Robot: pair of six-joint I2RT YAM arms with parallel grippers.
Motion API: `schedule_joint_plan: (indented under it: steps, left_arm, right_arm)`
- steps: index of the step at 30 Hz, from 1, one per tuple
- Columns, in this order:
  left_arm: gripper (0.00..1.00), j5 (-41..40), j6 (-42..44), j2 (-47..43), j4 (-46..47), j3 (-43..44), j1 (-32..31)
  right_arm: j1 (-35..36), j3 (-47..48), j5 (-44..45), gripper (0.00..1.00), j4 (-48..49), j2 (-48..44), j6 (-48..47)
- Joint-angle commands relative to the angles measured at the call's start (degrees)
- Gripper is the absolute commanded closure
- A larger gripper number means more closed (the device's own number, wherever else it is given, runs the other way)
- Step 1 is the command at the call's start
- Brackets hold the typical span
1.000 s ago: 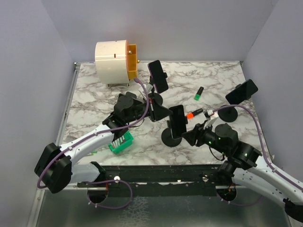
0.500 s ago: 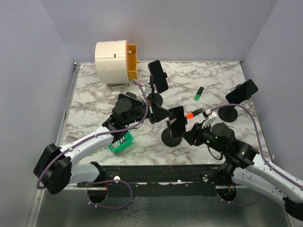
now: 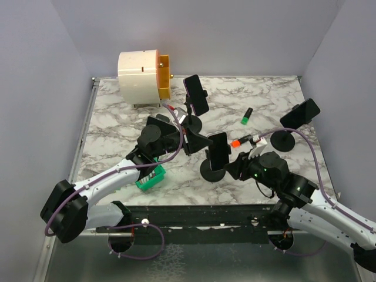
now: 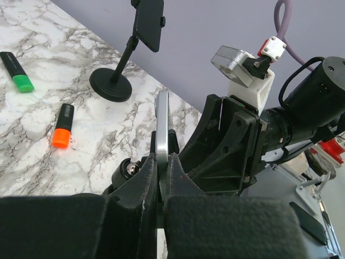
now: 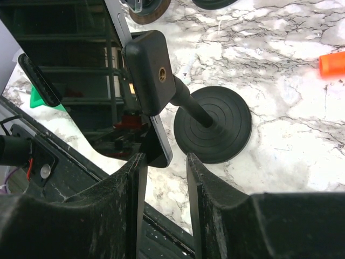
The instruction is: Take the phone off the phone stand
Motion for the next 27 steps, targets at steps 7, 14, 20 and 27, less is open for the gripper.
schedule_joint_plan:
  steps: [7,14,20,27]
  left_arm:
    - [0.89,-2.5,3.7,-1.7,-3.0,-2.9,-0.1]
    - [0.68,-2.6,2.7,-2.0,-3.0,-2.5,-0.1]
    - [0.57,-2.4,2.7,-3.5,-3.0,-1.8,-0.2]
    - [0.22,-5.1,6.2,-10.8,-7.1,-0.7,-0.1]
  right_arm:
    - [0.0,3.7,0.9,0.44,-4.5,-0.3,-2.2]
    - [-0.1,9.2,-3.8,0.17,-8.9,-1.0,-5.1]
    - [0.0,17.8,-2.7,0.13,-16.4,0.2,-9.0]
    - [0.0,26.3,5.9,0.05,-20.3,0.6,-12.6]
